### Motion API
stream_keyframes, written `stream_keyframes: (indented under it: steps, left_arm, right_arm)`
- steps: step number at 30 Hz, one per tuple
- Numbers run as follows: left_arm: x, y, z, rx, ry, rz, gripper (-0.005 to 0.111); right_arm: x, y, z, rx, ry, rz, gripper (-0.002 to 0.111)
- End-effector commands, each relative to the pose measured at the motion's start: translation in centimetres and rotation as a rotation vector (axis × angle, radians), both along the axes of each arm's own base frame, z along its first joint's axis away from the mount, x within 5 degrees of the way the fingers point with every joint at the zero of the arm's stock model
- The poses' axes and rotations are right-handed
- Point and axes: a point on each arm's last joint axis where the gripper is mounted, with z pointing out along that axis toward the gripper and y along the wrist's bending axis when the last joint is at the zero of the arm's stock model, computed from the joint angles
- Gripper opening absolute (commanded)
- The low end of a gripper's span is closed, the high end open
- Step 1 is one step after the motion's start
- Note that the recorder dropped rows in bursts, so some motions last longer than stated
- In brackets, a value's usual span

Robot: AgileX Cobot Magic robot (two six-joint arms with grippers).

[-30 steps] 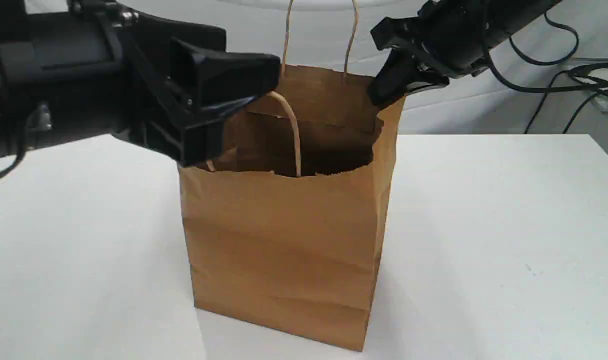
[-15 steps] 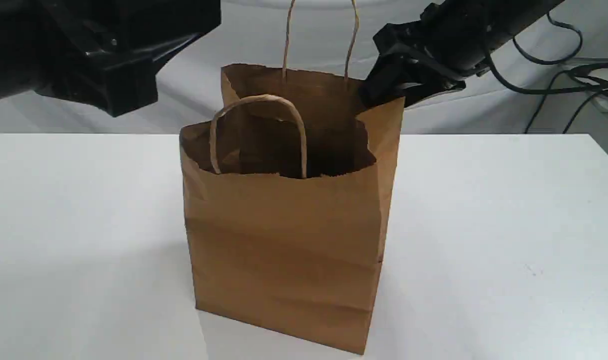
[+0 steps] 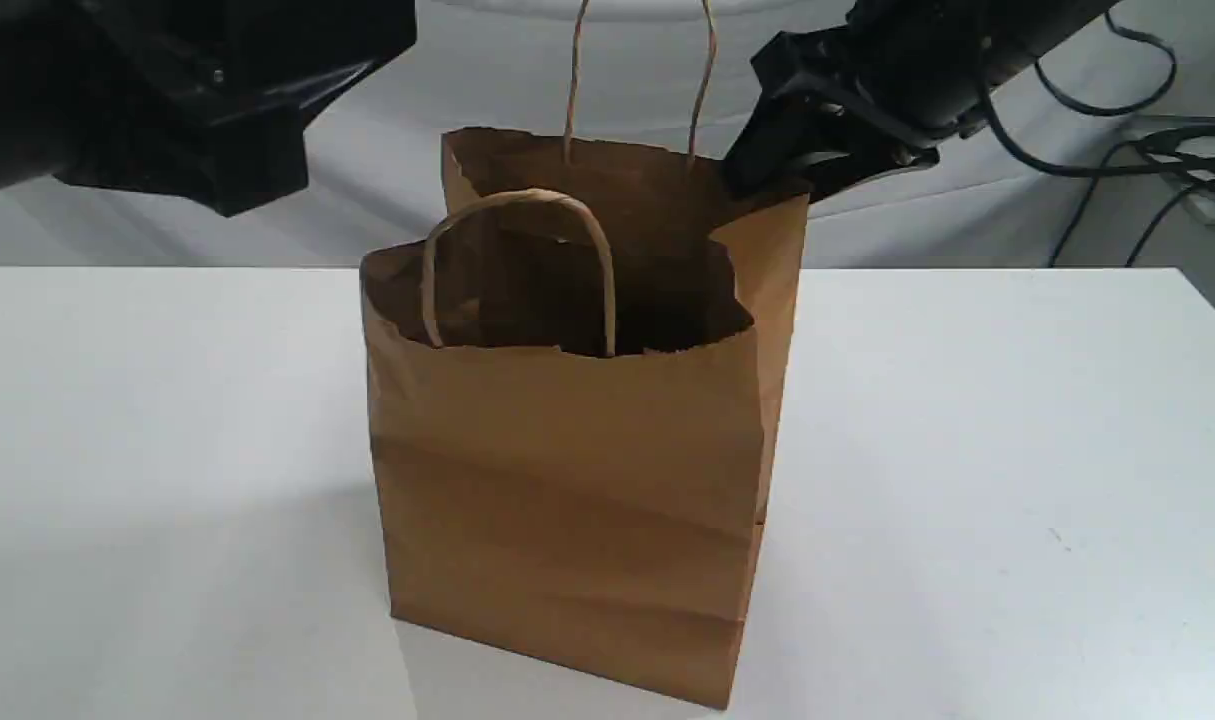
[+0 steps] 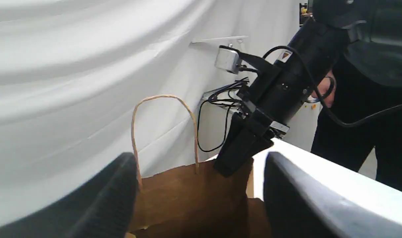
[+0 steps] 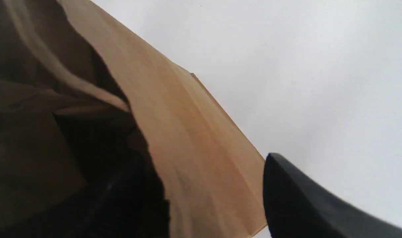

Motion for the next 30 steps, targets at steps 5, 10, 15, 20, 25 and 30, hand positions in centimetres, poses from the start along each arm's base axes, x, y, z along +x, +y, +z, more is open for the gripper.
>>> stream_keyframes:
  steps: [5,10,15,20,25,30]
  left_arm:
    - [-0.1,0.2,0.2,-0.013,0.002,0.01,0.058]
    - [-0.2,0.6,0.2,-0.019,0.006,0.039,0.055]
    - [-1.3,2.5,0.3,-0.007,-0.021,0.163,0.027]
    - [-3.8,5.2,0.9,-0.026,-0.082,0.272,0.0]
    - [-6.7,7.9,0.7,-0.108,-0.108,0.372,0.0]
    - [-9.2,10.1,-0.5,-0.206,-0.108,0.436,0.0]
  right_arm:
    - [-1.0,-1.4,2.7,0.007,-0.064,-0.031,0.054]
    - [-2.0,-1.8,4.2,-0.013,-0.098,-0.052,0.05]
    - [-4.1,-2.7,7.3,-0.067,-0.197,-0.059,0.012]
    - [-7.1,-3.2,10.7,-0.069,-0.305,-0.048,0.0]
    - [-9.9,-3.8,13.8,-0.044,-0.514,-0.085,0.0]
    - [-12.9,-4.6,13.3,-0.011,-0.676,-0.16,0.0]
